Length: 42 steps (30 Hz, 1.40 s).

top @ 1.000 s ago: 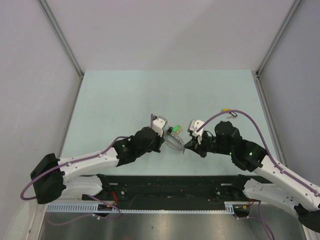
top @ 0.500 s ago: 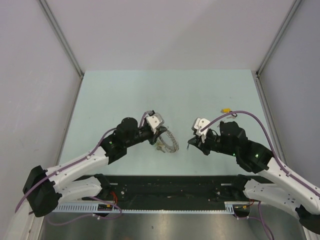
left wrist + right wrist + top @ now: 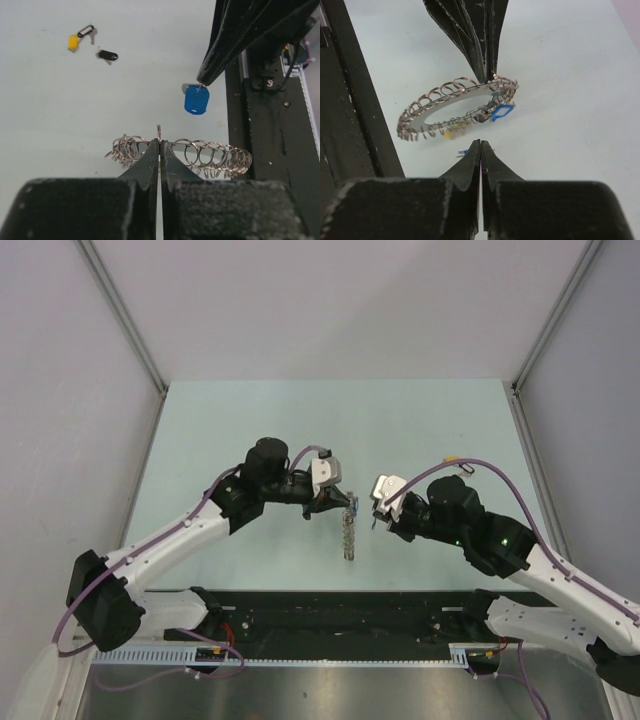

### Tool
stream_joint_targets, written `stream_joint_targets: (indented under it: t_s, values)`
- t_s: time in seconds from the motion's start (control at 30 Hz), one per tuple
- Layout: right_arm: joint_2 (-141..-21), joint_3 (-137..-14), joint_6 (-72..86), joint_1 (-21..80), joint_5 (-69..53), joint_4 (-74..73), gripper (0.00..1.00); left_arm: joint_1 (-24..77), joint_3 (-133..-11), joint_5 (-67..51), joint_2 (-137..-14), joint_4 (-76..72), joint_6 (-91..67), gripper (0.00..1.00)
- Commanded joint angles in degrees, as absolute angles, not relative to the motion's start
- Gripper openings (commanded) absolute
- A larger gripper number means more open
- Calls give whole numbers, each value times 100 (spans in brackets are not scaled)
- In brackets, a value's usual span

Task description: Put the keys on the keyring

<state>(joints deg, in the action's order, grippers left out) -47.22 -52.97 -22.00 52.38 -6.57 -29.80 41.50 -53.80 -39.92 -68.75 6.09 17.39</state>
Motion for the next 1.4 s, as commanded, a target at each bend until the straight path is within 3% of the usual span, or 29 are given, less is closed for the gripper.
stream_joint_targets:
  t_s: [0.0, 0.53, 0.87, 1.37]
  values:
    - [-4764, -5555, -2549, 5335, -483, -2927, 0, 4113, -5959, -4737, -7119, 1423, 2118, 0]
    - [-5071, -5537, -2628, 5423, -809, -2839, 0, 4131, -6336, -4852, -7822, 2118, 1942, 0]
    - [-5177, -5362, -2672, 5730, -405, -2628, 0, 4491, -6539, -4518, -8033, 2645, 2171, 0]
    - [-5379, -5265, -2619, 5862, -263, -2751, 0, 4693, -6460, -4482, -7858, 2575, 2285, 0]
